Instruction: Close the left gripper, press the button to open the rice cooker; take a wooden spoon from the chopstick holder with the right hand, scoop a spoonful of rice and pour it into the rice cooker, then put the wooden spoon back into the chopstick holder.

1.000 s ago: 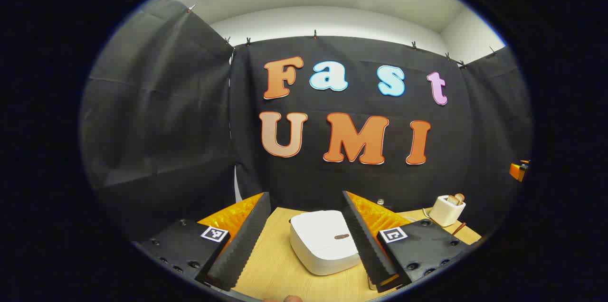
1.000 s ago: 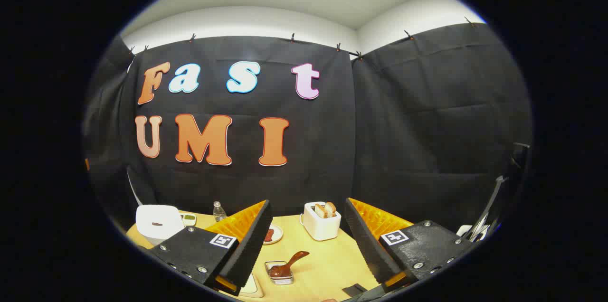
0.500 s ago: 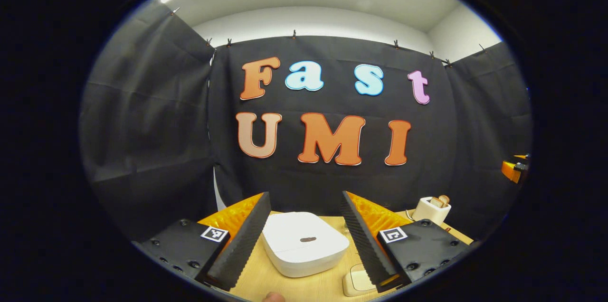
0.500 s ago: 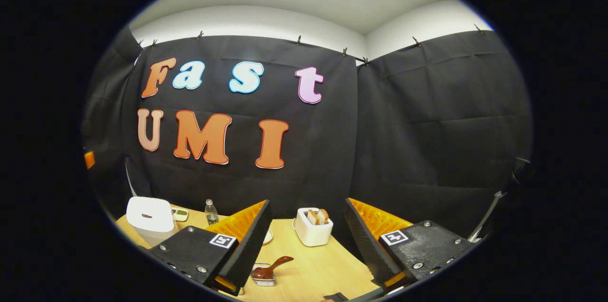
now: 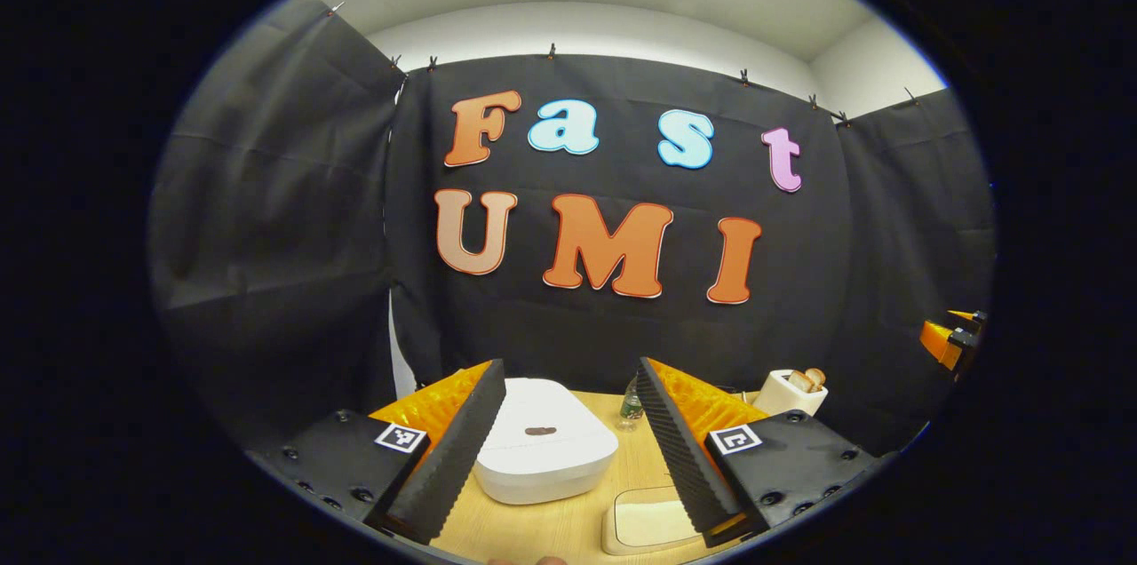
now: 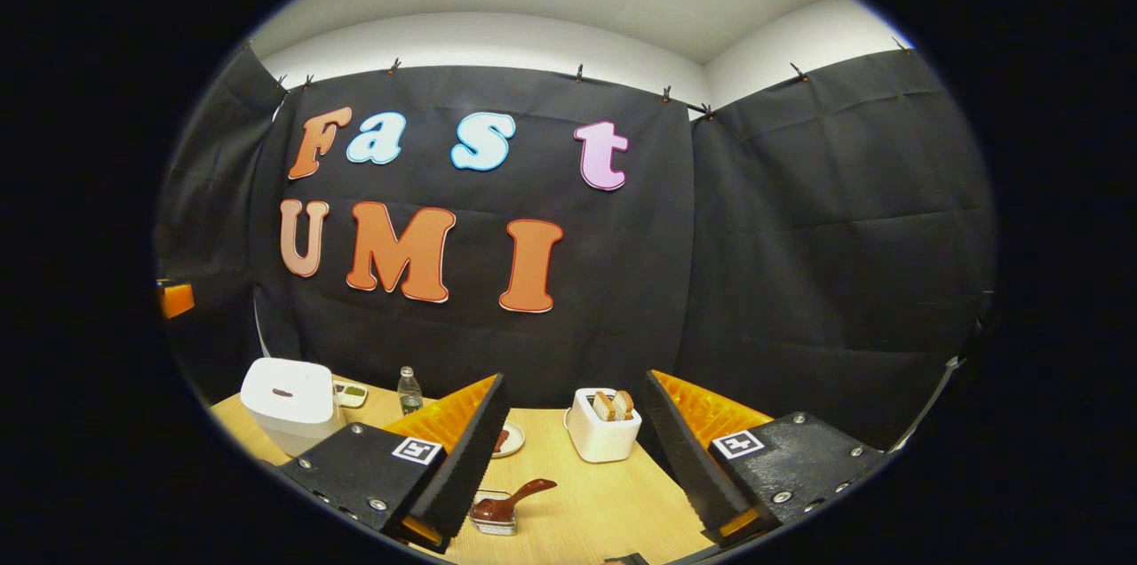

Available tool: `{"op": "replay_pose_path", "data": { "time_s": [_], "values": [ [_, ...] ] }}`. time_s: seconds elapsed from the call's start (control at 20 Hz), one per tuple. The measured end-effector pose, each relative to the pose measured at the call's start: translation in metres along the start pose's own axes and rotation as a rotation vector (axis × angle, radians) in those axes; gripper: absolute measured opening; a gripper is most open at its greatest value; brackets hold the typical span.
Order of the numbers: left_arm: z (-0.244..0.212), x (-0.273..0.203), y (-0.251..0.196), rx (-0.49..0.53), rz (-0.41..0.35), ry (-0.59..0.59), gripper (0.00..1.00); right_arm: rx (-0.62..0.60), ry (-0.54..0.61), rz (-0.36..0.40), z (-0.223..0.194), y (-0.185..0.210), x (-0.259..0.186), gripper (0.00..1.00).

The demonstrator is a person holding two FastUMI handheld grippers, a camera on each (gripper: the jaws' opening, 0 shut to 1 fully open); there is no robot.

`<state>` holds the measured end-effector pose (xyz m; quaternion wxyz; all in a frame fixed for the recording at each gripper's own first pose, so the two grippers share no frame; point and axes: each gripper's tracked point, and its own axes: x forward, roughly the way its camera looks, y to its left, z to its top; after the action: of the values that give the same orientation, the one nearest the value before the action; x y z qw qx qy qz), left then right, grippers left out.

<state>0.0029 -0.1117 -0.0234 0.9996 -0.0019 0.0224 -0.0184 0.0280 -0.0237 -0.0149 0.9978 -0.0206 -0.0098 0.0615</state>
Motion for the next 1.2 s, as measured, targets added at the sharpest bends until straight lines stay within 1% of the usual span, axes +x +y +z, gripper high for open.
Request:
{"op": "replay_pose_path", "data": {
  "time_s": [0.05,0.15,0.25,0.45,0.55,0.6,0.65,0.7,0.75,0.85,0.9,0.95,1.0,1.05,1.1,1.2],
  "values": [
    [0.003,-0.001,0.001,0.010,0.005,-0.002,1.00,0.004,0.007,0.007,-0.003,0.003,0.001,0.95],
    [0.010,0.001,0.004,0.016,0.016,-0.019,1.00,-0.001,0.017,0.024,-0.007,0.009,0.001,0.95],
    [0.010,0.002,0.007,0.013,0.033,-0.015,1.00,-0.004,0.019,0.014,-0.007,0.006,0.004,0.95],
    [0.013,0.007,0.010,0.020,0.041,-0.020,1.00,0.025,0.036,0.018,-0.011,0.006,0.007,0.95],
    [0.009,0.006,0.009,0.035,0.030,-0.012,0.99,0.024,0.037,0.012,-0.012,0.002,0.008,0.95],
    [0.008,0.008,0.006,0.043,0.019,-0.006,0.87,0.025,0.038,0.011,-0.013,0.001,0.009,0.95],
    [0.006,0.010,0.006,0.048,0.021,0.000,0.75,0.028,0.039,0.010,-0.013,0.002,0.011,1.00],
    [0.005,0.012,0.009,0.055,0.031,0.005,0.63,0.031,0.043,0.009,-0.015,0.002,0.012,1.00],
    [0.005,0.013,0.015,0.071,0.054,0.007,0.51,0.036,0.049,0.009,-0.016,0.003,0.013,0.95],
    [0.005,0.021,0.020,0.066,0.058,0.005,0.26,0.047,0.054,0.016,-0.017,0.007,0.015,0.95],
    [0.006,0.025,0.017,0.061,0.042,-0.003,0.14,0.048,0.056,0.016,-0.018,0.007,0.016,1.00],
    [0.010,0.024,0.015,0.056,0.039,-0.010,0.08,0.045,0.059,0.017,-0.019,0.007,0.017,1.00],
    [0.006,0.027,0.019,0.070,0.052,-0.008,0.10,0.042,0.062,0.016,-0.020,0.007,0.018,0.95],
    [0.002,0.034,0.017,0.075,0.027,0.008,0.05,0.038,0.065,0.014,-0.022,0.007,0.019,0.95],
    [-0.003,0.036,0.011,0.076,0.010,0.018,0.05,0.036,0.066,0.011,-0.022,0.007,0.020,0.95],
    [-0.013,0.055,0.008,0.066,-0.017,0.033,0.05,0.039,0.063,-0.004,-0.021,0.003,0.020,0.95]
  ]
}}
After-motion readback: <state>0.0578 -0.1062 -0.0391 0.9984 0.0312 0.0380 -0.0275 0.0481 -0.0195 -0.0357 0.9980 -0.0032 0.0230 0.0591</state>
